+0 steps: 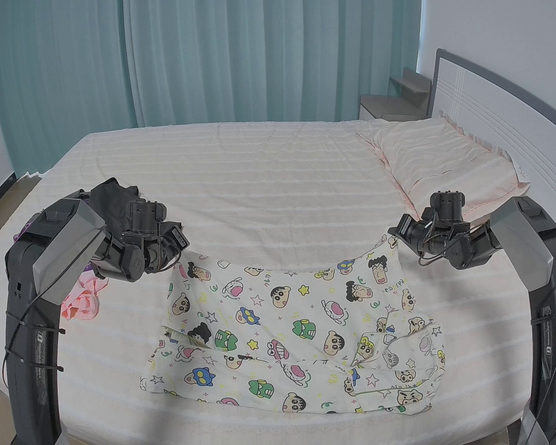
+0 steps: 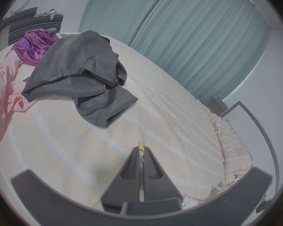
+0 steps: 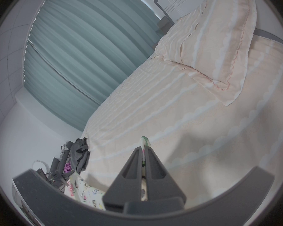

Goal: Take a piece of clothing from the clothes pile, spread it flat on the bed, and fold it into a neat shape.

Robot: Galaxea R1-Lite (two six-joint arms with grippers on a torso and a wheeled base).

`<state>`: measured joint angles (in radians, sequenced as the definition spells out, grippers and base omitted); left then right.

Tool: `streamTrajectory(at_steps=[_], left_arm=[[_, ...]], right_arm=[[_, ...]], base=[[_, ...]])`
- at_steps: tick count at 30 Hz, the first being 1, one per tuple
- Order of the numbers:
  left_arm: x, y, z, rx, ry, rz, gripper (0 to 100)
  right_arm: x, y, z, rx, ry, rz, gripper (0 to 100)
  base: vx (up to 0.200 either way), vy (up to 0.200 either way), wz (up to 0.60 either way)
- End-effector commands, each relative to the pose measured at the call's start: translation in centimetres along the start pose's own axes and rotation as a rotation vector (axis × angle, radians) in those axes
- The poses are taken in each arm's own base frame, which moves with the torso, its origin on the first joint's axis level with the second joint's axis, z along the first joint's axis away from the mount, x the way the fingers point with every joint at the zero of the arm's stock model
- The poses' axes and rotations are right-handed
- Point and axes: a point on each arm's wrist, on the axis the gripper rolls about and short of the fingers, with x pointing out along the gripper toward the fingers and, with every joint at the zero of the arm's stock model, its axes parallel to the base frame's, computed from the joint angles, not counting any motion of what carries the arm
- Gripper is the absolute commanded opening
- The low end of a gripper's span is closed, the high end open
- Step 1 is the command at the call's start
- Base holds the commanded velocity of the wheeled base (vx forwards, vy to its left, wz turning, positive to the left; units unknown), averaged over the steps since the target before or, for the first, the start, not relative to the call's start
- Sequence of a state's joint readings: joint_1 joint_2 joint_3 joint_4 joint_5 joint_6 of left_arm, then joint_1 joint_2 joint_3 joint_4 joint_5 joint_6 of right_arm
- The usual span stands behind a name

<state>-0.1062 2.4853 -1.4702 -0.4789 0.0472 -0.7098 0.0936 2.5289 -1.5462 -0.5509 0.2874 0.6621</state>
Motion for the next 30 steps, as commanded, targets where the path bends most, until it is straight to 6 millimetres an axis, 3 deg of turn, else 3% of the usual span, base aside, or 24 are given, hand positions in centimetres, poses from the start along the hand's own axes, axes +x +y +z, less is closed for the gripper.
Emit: streamTrajectory(at_steps=[1,19,30], left_arm=[[-0.4,-0.3,0.4,-0.001,-0.010,-0.008,0],[-0.7,-0.4,0.2,0.003,0.020,0.013,0],[-2.2,0.1,-0.4,0.007,0.051,0.036,0]], right_arm=[[-1.2,1.3,1.0,-0.003,-0.012,0.028,0],[-2.3,1.2,1.3,-0.003,-0.025,0.043,0],[-5.9,2.0,1.6,0.004,0.037,0.096,0]], base=[[0.000,0.000,0.00],[0.000,0.000,0.00],[0.000,0.000,0.00]])
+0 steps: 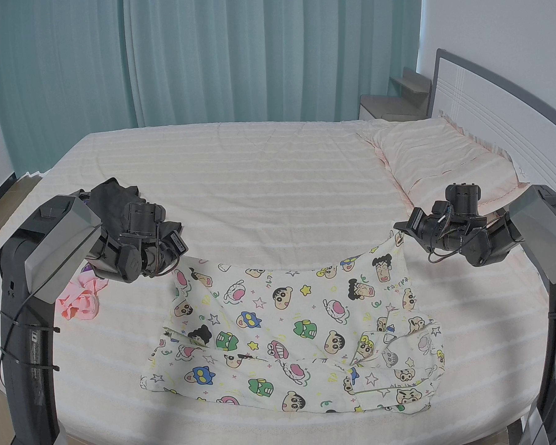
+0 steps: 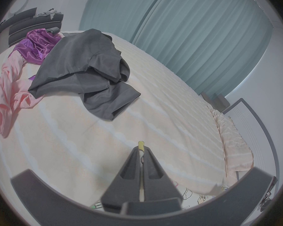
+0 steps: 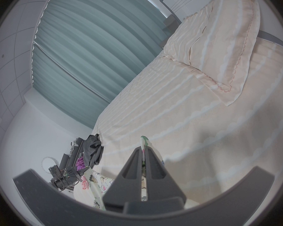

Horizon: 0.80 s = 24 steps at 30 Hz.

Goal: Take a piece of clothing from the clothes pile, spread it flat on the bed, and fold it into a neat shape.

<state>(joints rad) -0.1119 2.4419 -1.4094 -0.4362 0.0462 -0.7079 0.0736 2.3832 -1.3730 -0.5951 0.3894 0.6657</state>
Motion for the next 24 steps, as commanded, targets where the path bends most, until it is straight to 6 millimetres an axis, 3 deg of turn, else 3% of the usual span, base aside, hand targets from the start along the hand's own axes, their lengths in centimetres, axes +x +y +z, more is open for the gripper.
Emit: streamTrajectory(at_steps=[1,11,24], left_arm=[[-1.2,0.0,0.1,-0.001,0.004,0.001,0],[-3.8,0.4,-0.6,-0.001,0.017,-0.007,0],[-5.9,1.9,-4.2,0.026,0.035,-0.028,0]], right_arm=[[-2.0,0.9,0.5,-0.001,0.010,0.025,0],[-5.1,1.1,-0.3,-0.007,0.009,0.076,0],[-11.0,0.2,-3.4,-0.012,0.068,0.131,0]], base=[[0.000,0.000,0.00],[0.000,0.000,0.00],[0.000,0.000,0.00]])
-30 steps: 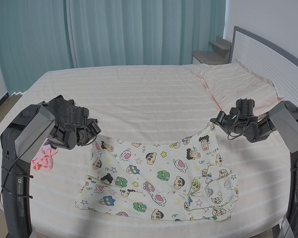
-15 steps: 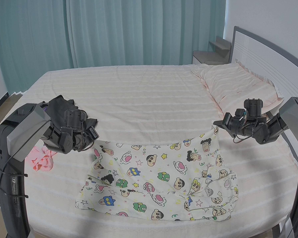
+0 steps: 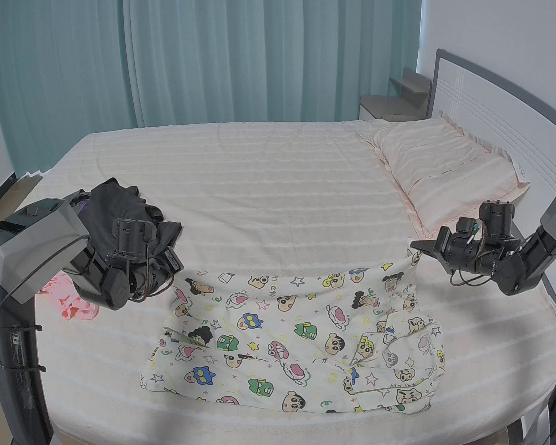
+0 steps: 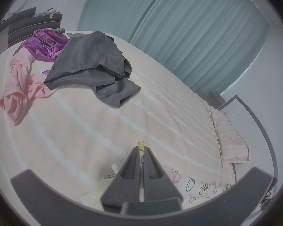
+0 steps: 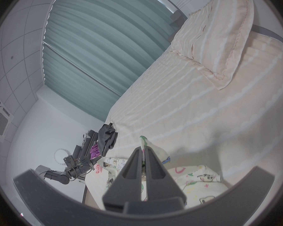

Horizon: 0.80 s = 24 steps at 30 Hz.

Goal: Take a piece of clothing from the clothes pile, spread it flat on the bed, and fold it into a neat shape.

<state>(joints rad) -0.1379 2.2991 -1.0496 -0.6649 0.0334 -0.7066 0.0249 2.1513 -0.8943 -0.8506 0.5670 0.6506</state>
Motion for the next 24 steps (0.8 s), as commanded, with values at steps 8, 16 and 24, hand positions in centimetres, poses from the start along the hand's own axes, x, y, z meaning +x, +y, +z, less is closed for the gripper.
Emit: streamTrajectory(at_steps=[8,16,24], left_arm=[[-2.3,2.0,-3.6,0.037,0.047,0.015,0],[-3.3,3.1,-6.5,0.083,0.110,0.028,0],[-2.5,5.0,-8.7,0.140,0.180,0.086,0]], right_arm=[[-5.2,-0.3,-3.5,-0.045,0.087,-0.014,0],[-5.7,-2.2,-6.7,-0.052,0.196,-0.074,0],[-5.4,-5.0,-9.6,-0.071,0.305,-0.142,0]], base=[[0.000,0.000,0.00],[0.000,0.000,0.00],[0.000,0.000,0.00]])
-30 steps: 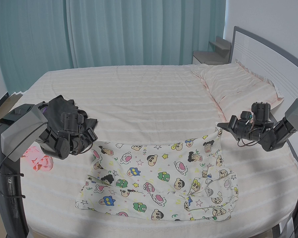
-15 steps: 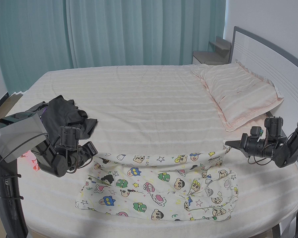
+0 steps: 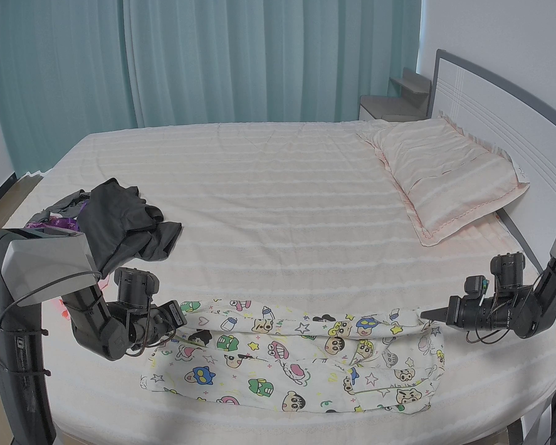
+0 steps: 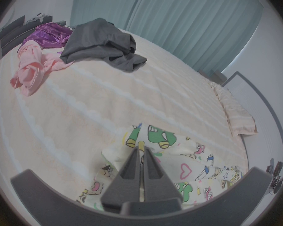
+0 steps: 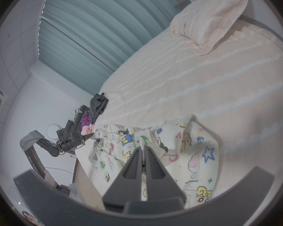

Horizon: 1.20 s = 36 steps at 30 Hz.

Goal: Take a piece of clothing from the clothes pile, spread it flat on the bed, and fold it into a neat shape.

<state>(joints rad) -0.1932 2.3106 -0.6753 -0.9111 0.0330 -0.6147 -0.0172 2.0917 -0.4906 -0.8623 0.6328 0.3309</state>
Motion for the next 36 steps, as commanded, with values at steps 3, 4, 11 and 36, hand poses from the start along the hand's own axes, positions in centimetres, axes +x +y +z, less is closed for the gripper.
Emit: streamTrajectory(at_steps=[3,4,11,36], left_arm=[[0.6,1.1,-1.7,0.007,0.054,0.037,0],[0.5,1.2,-1.9,0.009,0.062,0.040,100],[-0.2,1.4,-2.7,0.011,0.090,0.050,100],[-8.5,3.8,3.9,-0.677,-0.036,-0.183,100]], right_arm=[[1.1,-2.3,-2.1,0.062,0.084,-0.056,0],[1.2,-2.4,-2.3,0.066,0.092,-0.059,100],[1.5,-3.1,-2.9,0.046,0.119,-0.139,100],[-0.6,-0.8,-3.5,-0.038,0.064,-0.178,100]], base=[[0.000,0.000,0.00],[0.000,0.000,0.00],[0.000,0.000,0.00],[0.000,0.000,0.00]])
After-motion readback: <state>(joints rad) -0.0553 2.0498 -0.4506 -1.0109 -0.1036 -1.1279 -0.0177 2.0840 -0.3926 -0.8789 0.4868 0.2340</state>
